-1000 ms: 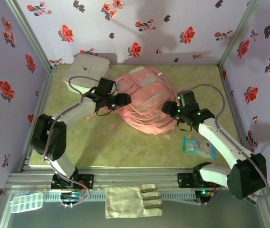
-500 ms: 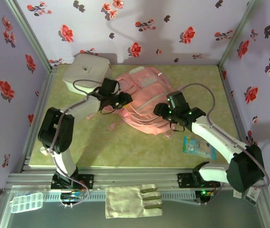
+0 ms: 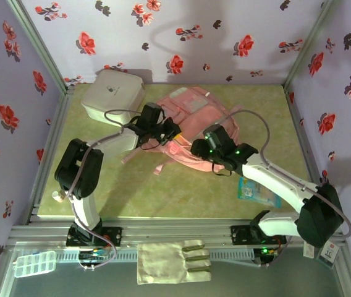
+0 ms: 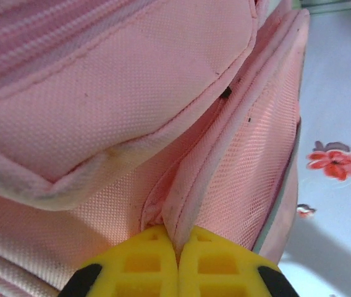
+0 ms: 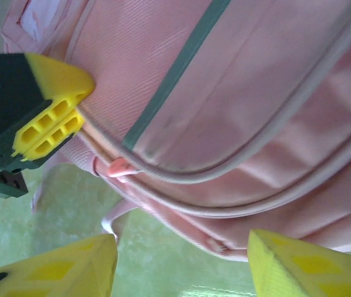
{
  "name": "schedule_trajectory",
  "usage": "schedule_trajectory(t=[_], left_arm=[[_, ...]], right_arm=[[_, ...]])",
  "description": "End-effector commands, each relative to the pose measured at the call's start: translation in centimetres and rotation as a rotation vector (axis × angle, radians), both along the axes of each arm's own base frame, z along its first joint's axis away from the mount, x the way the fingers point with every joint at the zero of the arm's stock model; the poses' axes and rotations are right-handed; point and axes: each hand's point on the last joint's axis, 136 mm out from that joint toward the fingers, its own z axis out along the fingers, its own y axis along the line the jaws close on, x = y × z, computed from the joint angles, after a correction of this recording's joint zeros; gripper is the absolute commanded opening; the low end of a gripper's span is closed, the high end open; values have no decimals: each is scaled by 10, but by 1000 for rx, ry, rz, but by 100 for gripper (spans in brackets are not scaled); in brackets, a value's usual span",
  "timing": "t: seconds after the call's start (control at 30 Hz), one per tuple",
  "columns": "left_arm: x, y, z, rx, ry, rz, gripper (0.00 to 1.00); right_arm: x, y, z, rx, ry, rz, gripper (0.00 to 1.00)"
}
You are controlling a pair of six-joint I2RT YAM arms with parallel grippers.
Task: Pack the student bag
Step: Zip the student bag at the center of the table.
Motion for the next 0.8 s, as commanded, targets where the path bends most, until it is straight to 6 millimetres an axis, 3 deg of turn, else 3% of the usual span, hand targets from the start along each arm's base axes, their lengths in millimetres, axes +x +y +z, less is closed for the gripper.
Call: schedule_trajectory(t=[0.0, 0.43, 0.77], left_arm=[[8, -26, 37, -154, -50, 21, 0], [6, -35, 40, -148, -50, 20, 0], [6, -36, 40, -145, -50, 20, 0]], right_arm=[[14, 13, 12, 29, -47, -63, 57], [57, 27, 5, 20, -102, -189, 42], [66, 30, -16, 2, -70, -236, 33]])
